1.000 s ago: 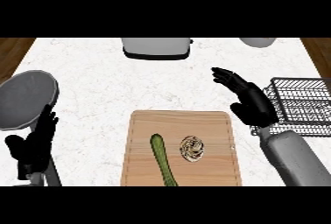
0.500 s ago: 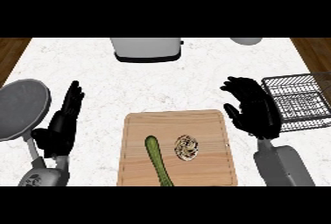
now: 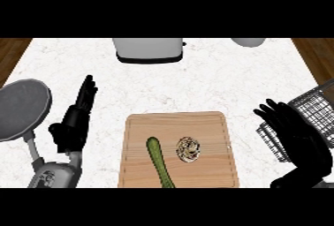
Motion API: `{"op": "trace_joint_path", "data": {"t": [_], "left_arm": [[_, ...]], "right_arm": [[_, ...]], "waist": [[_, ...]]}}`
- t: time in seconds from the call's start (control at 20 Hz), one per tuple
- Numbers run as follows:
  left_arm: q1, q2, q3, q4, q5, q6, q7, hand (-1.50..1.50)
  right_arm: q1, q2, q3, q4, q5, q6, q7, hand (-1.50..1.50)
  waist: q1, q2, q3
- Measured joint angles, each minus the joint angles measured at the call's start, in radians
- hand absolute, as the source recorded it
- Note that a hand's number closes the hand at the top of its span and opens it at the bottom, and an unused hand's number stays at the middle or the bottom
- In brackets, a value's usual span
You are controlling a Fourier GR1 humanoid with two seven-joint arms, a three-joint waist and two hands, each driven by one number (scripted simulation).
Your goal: Pick the cupcake from the cutting board and place it in the tiered basket
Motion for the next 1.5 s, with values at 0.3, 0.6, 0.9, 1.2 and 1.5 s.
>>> {"op": "trace_joint_path", "data": {"t": [0.3, 0.6, 0.9, 1.2, 1.5], "left_arm": [[0.026, -0.012, -0.020, -0.014, -0.017, 0.012, 0.000, 0.00], [0.022, -0.007, -0.018, -0.029, -0.015, 0.006, 0.021, 0.00], [-0.013, -0.026, -0.028, -0.021, -0.035, 0.014, 0.040, 0.00], [-0.005, -0.046, -0.050, -0.053, -0.065, 0.018, 0.062, 0.00], [0.005, -0.053, -0.032, -0.037, -0.062, -0.005, 0.036, 0.00]], "right_arm": [[0.007, -0.237, -0.026, -0.155, 0.278, -0.033, 0.054, -1.50], [-0.017, -0.377, 0.023, -0.396, 0.542, -0.113, 0.242, -1.50], [-0.061, -0.388, 0.161, -0.654, 0.675, -0.143, 0.609, -1.50], [-0.220, -0.278, 0.320, -0.738, 0.731, -0.118, 0.951, -1.50], [-0.347, -0.157, 0.445, -0.742, 0.749, -0.055, 1.201, -1.50]], "waist": [[-0.007, -0.002, 0.007], [-0.001, -0.002, 0.004], [0.014, 0.006, 0.005], [0.032, 0.011, 0.007], [0.032, 0.012, 0.007]]}}
